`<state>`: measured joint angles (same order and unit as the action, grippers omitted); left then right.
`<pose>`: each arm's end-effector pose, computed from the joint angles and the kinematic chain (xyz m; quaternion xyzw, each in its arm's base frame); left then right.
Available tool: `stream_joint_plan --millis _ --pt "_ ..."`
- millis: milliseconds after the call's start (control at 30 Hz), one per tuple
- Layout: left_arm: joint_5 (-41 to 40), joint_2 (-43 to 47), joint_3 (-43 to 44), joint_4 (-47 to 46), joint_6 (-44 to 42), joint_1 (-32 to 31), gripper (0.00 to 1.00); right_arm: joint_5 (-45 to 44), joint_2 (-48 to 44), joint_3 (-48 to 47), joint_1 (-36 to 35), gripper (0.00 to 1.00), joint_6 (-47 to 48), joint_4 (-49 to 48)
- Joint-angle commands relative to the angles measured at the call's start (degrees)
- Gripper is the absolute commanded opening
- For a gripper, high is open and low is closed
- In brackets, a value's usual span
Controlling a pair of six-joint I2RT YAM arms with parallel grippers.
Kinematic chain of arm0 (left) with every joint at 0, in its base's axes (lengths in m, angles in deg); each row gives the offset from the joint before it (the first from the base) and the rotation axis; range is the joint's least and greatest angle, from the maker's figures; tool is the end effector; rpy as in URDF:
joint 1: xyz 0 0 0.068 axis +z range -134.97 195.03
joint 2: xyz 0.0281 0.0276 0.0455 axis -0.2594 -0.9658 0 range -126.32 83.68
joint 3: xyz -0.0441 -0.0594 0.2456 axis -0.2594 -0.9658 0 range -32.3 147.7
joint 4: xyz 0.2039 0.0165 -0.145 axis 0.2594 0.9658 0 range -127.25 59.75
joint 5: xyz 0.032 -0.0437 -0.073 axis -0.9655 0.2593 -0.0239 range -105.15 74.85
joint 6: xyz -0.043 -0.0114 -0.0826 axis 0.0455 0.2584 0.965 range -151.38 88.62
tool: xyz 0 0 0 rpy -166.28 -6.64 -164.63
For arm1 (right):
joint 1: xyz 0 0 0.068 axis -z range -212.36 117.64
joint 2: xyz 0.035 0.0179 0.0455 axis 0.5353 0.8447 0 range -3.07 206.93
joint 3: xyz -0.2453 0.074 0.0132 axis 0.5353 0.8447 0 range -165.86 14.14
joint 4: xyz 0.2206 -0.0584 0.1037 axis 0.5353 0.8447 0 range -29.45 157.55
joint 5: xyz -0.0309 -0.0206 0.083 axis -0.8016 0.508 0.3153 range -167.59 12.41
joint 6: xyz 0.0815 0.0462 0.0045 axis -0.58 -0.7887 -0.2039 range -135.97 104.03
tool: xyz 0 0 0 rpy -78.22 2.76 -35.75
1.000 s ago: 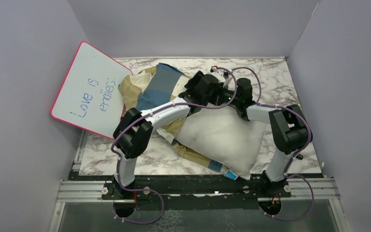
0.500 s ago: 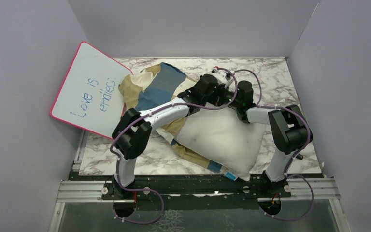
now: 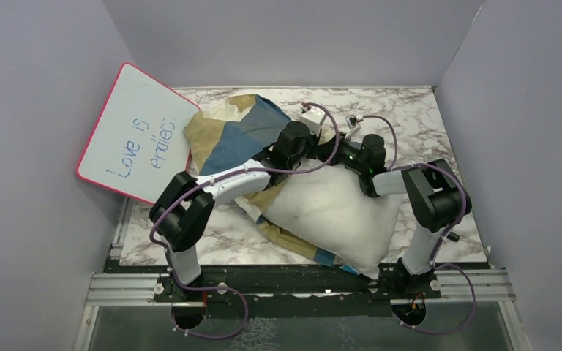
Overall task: Put the pillow into the pillowcase
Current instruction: Stuff the pillow into the pillowcase.
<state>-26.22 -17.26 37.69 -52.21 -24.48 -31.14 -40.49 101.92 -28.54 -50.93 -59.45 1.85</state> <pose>0.3226 -0.3127 0.2442 0.2124 0.7681 -0.1988 0.5704 0.3504 0.1714 0.1645 -0.0635 0.7218 0.5332 0.4366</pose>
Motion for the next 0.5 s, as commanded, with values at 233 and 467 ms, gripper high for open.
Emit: stream_joint_plan --millis 233,467 --pt "19.14 -6.35 8.2 -4.73 7.97 -0.05 0.0 -18.81 -0.68 0.08 -1.57 0.0 -5.27 2.94" --pt "26.19 -4.93 11.91 0.95 8.36 3.04 0.11 -27.55 -3.96 3.77 -1.43 0.09 -6.21 6.26"
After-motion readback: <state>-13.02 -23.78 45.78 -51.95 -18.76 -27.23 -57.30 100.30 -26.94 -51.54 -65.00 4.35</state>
